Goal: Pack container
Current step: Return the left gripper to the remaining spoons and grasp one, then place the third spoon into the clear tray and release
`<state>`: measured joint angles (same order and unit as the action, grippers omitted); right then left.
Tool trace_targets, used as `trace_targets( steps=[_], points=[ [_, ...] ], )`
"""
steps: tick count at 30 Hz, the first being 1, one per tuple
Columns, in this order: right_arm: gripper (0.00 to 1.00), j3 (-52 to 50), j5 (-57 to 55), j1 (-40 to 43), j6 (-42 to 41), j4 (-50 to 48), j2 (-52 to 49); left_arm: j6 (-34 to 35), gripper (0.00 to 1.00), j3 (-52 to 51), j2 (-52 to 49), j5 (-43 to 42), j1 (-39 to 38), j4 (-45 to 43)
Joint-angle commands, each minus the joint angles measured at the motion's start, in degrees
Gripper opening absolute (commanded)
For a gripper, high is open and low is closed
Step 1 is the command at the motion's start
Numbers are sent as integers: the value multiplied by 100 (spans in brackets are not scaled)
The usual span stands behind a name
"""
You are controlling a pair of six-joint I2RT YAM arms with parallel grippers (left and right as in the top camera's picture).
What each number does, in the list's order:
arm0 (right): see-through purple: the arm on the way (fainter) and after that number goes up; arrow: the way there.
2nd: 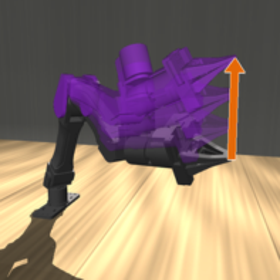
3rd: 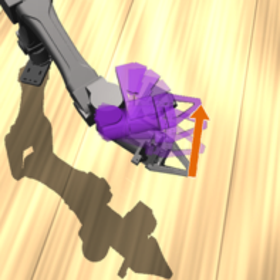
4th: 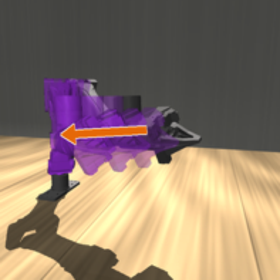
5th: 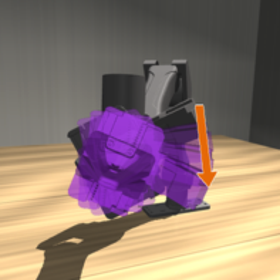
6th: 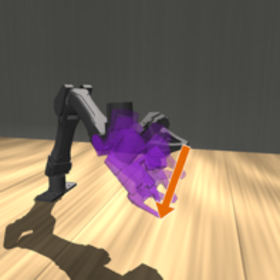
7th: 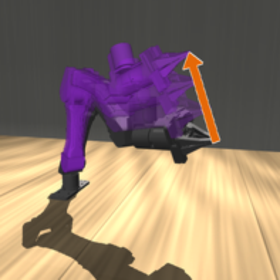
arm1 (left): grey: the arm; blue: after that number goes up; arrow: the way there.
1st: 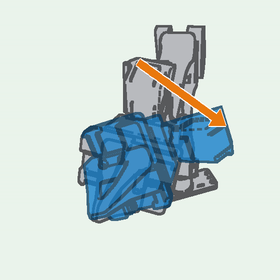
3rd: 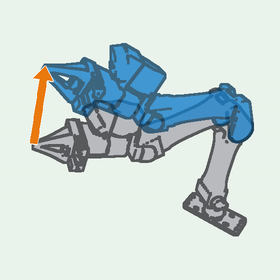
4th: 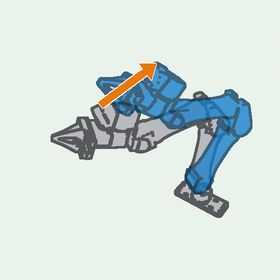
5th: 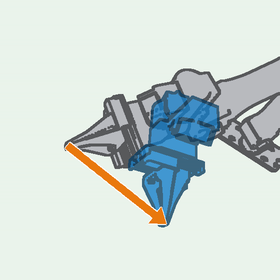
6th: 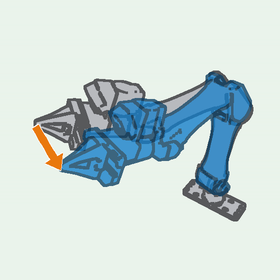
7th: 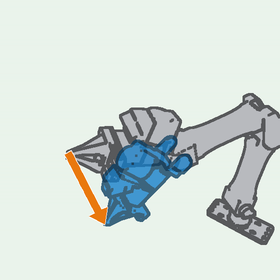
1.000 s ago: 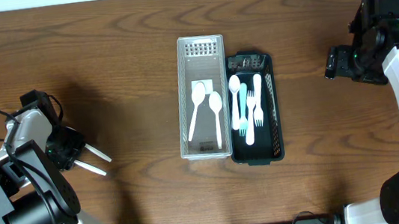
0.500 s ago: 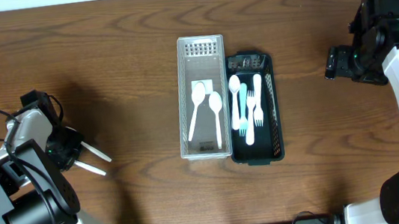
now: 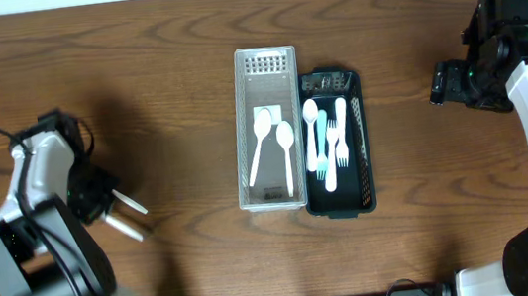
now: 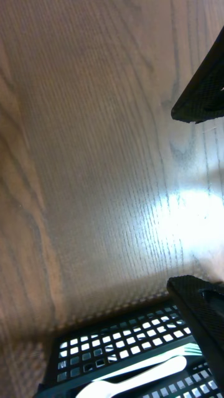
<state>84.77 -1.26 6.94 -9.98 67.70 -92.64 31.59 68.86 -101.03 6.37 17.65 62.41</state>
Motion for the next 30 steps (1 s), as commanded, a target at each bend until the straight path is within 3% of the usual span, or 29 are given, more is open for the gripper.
trace_targets(
  steps=[1, 8, 16, 25, 28, 30],
  points=[
    [82, -15, 2, -26, 59, -2, -31, -481, 6, 542, 925, -129, -734, 164],
    [82, -15, 22, -26, 35, 4, -31, -741, 6, 1080, 1886, -337, -2708, 17],
    [82, -15, 24, -26, 17, 7, -31, -1154, 6, 1104, 1676, -337, -4782, -1056],
    [82, -15, 26, -26, 17, 68, -31, -1154, 5, 1104, 240, -339, -5362, -1565],
    [82, -15, 28, -26, 17, 68, -31, -1143, 15, 1104, -181, -450, -5362, -1561],
    [82, -15, 28, -26, 17, 68, -31, -1145, 15, 1104, -315, -446, -5364, -1547]
  ],
)
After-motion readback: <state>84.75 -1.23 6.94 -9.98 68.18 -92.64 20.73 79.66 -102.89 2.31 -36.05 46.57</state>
